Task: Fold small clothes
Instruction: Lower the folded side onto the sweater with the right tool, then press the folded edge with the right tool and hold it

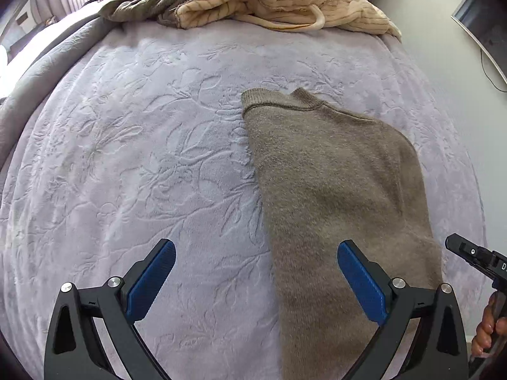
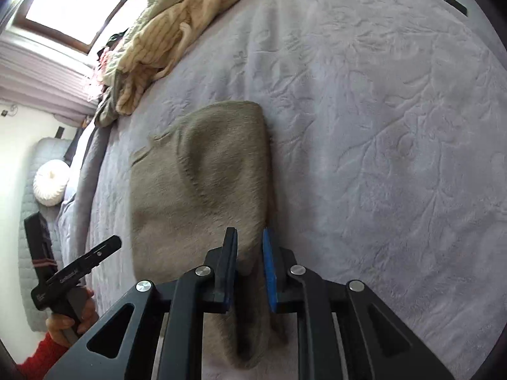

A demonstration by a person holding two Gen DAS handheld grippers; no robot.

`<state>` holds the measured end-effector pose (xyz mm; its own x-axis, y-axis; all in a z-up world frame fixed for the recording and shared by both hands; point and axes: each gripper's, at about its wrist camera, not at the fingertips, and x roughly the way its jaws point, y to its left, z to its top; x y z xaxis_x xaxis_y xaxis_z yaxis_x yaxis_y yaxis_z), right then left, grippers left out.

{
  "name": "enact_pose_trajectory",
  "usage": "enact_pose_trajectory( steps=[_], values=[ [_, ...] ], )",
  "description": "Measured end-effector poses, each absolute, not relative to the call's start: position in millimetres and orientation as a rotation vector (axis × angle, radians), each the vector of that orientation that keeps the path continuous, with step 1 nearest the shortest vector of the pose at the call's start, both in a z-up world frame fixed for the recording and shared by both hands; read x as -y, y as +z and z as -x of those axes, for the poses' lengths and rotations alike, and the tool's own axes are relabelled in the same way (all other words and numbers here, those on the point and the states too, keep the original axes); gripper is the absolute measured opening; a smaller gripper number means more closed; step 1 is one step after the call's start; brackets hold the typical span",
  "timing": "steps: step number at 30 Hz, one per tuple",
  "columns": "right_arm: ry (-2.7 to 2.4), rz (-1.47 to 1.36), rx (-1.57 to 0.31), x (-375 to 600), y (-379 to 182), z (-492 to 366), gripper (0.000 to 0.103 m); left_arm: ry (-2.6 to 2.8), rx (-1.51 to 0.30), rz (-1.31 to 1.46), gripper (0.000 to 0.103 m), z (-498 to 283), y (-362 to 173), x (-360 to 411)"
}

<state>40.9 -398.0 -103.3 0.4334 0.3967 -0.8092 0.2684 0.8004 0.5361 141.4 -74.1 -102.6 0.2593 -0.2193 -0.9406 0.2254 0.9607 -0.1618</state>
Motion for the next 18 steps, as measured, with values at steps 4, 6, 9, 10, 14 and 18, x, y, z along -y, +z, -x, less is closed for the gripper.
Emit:
enact_pose_trajectory(
  steps=[4, 6, 9, 10, 14, 18],
  values=[
    [0.198, -0.617, -1.151, 366.6, -85.1, -32.3, 0.018, -0.332, -1.277, -0.026, 0.103, -120.8, -102.0, 90.9],
    [0.217, -0.579, -1.188, 352.6, -92.0, -30.9, 0.018, -0.327, -1.306, -0.057, 0.103, -111.2, -114.8, 100.8],
    [0.147, -0.480, -1.266, 345.9, -115.0, -20.8, 0.018, -0.308, -1.366, -0.118, 0.103, -89.7, -142.3, 109.5],
    [0.118, -0.463, -1.287, 347.6, -124.3, -16.4, 0.018, -0.310, -1.387, -0.122, 0.103, -83.5, -151.6, 108.3],
    [0.076, -0.515, -1.315, 364.1, -154.0, 3.8, 0.003, -0.311, -1.438, -0.044, 0.103, -65.9, -172.5, 94.1],
    [0.083, -0.516, -1.304, 367.5, -153.8, 10.7, 0.003, -0.306, -1.435, -0.046, 0.103, -61.7, -170.8, 93.1]
  ],
)
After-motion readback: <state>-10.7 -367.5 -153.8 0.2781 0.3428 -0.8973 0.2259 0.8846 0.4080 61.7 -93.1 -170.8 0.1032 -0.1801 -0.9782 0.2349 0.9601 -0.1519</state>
